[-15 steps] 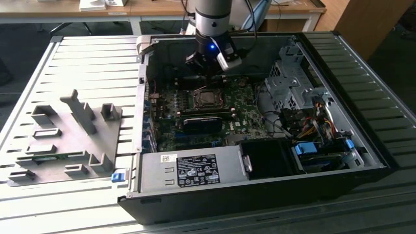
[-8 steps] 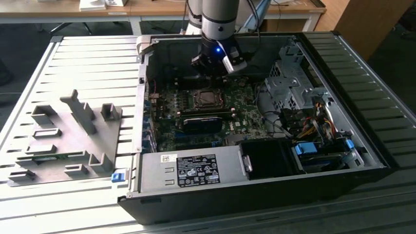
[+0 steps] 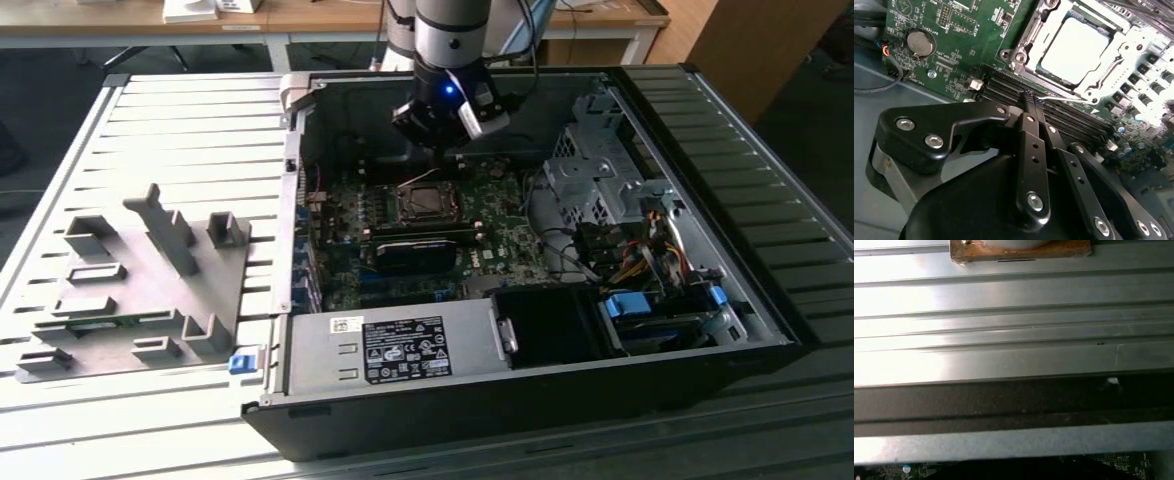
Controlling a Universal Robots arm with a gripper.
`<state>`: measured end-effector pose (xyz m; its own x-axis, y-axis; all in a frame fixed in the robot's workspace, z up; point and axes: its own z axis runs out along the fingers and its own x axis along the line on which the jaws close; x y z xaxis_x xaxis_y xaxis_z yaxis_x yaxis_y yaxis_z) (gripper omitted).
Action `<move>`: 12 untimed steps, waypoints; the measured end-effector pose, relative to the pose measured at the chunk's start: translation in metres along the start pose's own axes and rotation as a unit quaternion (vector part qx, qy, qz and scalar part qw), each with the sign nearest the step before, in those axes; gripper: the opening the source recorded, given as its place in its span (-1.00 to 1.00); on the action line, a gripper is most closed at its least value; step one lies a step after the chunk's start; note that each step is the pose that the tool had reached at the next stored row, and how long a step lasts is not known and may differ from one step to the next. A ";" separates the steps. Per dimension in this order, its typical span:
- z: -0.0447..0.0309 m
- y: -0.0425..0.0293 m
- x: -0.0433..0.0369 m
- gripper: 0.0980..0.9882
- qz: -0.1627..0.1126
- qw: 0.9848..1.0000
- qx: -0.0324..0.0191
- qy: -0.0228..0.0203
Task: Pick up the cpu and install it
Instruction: 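Install the first cpu locking lever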
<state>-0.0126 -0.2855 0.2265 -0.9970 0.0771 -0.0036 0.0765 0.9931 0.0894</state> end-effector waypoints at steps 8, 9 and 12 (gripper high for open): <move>-0.0304 -0.0230 0.0170 -0.98 0.000 1.000 0.004 -0.002; -0.0372 -0.0279 0.0209 -0.98 0.000 1.000 0.005 -0.003; -0.0616 -0.0444 0.0346 -0.98 0.000 1.000 0.008 -0.004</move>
<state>-0.0512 -0.3324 0.2838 -0.9969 0.0772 -0.0122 0.0761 0.9943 0.0743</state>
